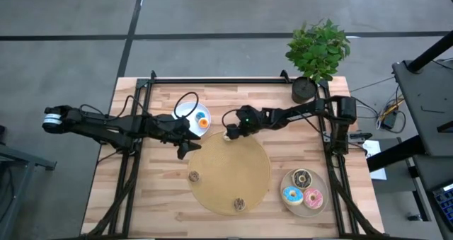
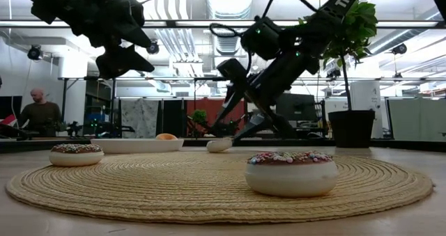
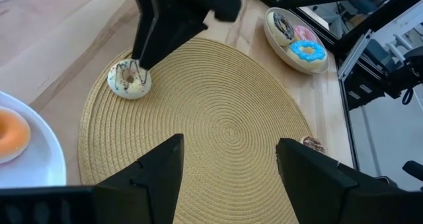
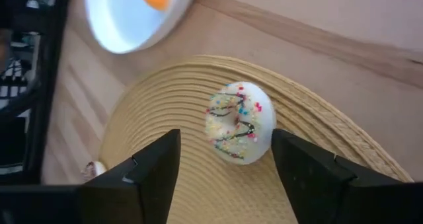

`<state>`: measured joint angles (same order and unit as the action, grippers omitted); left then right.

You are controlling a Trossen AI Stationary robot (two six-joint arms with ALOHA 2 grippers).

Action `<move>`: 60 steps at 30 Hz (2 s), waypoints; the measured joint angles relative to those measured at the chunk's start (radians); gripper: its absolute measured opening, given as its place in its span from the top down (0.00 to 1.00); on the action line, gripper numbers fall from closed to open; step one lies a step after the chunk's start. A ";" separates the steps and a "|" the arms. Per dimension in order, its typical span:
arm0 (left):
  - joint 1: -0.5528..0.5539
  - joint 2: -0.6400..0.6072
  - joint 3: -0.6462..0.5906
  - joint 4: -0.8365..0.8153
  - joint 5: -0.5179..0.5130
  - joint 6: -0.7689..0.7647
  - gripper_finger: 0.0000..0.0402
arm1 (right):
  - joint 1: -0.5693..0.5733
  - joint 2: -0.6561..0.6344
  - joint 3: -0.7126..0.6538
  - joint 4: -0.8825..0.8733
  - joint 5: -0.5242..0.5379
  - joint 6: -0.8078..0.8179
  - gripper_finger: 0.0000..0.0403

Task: Pick & Place donuts
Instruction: Put the small brown donut into the white plate

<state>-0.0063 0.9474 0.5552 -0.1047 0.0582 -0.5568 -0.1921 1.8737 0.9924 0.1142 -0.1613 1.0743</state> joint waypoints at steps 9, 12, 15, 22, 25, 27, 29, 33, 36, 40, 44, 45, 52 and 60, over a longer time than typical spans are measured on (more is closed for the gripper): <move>0.000 0.000 0.000 0.016 0.000 -0.019 0.47 | 0.000 -0.120 0.000 -0.064 -0.004 -0.071 0.43; 0.000 0.000 0.000 0.018 0.000 -0.020 0.47 | 0.010 -0.170 0.000 -0.146 -0.050 -0.115 0.43; 0.001 0.000 0.000 0.019 0.000 -0.020 0.47 | 0.045 -0.223 0.000 -0.219 -0.106 -0.171 0.43; 0.002 0.000 0.000 0.019 0.000 -0.020 0.47 | 0.151 -0.323 0.000 -0.330 -0.157 -0.263 0.44; 0.002 0.000 0.000 0.023 0.000 -0.021 0.47 | 0.188 -0.335 0.000 -0.327 -0.201 -0.264 0.44; 0.002 0.000 0.000 0.027 0.000 -0.022 0.47 | 0.217 -0.335 0.000 -0.325 -0.222 -0.266 0.44; 0.002 0.000 0.000 0.027 0.000 -0.022 0.47 | 0.250 -0.334 0.000 -0.326 -0.225 -0.281 0.44; 0.002 0.000 0.000 0.026 0.000 -0.023 0.47 | 0.319 -0.316 0.000 -0.322 -0.225 -0.328 0.44; 0.002 0.000 0.000 0.027 0.000 -0.023 0.47 | 0.360 -0.299 0.000 -0.320 -0.225 -0.356 0.44; 0.002 0.000 0.000 0.026 0.000 -0.023 0.47 | 0.402 -0.268 0.000 -0.314 -0.225 -0.373 0.44; 0.002 0.000 0.000 0.030 0.000 -0.023 0.47 | 0.436 -0.232 0.000 -0.282 -0.225 -0.327 0.44; 0.002 0.000 0.000 0.031 0.000 -0.023 0.47 | 0.444 -0.220 0.000 -0.261 -0.225 -0.310 0.44; 0.001 0.000 0.000 0.034 0.000 -0.024 0.47 | 0.489 -0.129 0.001 -0.047 -0.223 -0.150 0.44; 0.001 0.000 0.000 0.034 0.005 -0.024 0.47 | 0.510 -0.065 0.001 -0.046 -0.222 0.017 0.44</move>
<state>-0.0055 0.9478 0.5552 -0.0708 0.0634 -0.5804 0.3175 1.8089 0.9932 0.0682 -0.3832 1.0911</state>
